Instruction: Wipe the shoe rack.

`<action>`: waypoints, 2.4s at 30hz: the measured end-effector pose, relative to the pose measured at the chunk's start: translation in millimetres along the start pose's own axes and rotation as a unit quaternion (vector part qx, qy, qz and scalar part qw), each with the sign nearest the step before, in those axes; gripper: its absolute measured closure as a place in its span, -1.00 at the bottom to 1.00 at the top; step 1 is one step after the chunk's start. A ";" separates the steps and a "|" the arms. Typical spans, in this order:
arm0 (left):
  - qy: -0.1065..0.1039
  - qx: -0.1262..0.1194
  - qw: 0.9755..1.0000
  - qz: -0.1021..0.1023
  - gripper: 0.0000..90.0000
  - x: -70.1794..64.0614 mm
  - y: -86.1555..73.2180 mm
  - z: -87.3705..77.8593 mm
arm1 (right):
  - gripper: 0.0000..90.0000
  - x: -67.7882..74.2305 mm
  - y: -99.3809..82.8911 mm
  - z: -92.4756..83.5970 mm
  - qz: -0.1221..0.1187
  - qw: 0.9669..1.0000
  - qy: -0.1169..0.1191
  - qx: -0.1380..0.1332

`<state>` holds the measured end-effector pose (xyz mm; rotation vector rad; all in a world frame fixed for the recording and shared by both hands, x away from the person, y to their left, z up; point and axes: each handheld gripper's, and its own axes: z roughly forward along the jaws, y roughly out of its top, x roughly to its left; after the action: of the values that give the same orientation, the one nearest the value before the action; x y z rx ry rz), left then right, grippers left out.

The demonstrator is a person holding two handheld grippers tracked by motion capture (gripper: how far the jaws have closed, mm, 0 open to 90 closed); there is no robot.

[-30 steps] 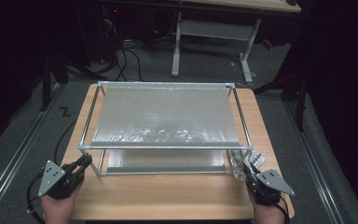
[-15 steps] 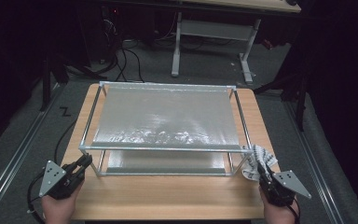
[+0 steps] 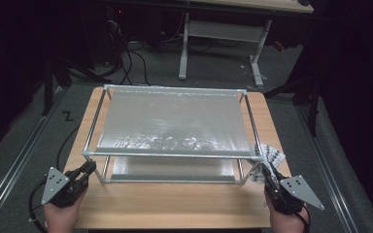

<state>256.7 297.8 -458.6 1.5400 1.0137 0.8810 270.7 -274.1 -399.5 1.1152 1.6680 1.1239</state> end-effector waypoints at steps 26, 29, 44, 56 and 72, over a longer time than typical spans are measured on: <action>0.000 0.000 1.000 0.001 0.79 -0.1 0.2 0.0 | 0.78 -40.2 -63.8 13.6 0.044 0.992 -0.058 0.101; 0.001 0.000 1.000 0.001 0.79 -0.1 0.1 0.3 | 0.78 -46.9 -64.1 10.9 0.054 0.992 -0.069 0.091; -0.002 0.013 1.000 0.003 0.79 -3.1 6.8 15.6 | 0.78 -11.5 -49.9 41.5 0.024 0.997 0.019 0.072; 0.022 0.033 0.999 0.015 0.77 -0.8 19.6 60.3 | 0.78 -17.8 -53.0 37.9 0.027 0.997 0.019 0.070; 0.052 0.044 0.998 0.009 0.33 -0.6 29.0 86.6 | 0.78 -17.0 -53.7 37.0 0.027 0.997 0.015 0.072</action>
<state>340.4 263.3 -446.1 1.5915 1.1279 0.9480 298.1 -293.1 -458.1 1.2462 1.7733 1.0731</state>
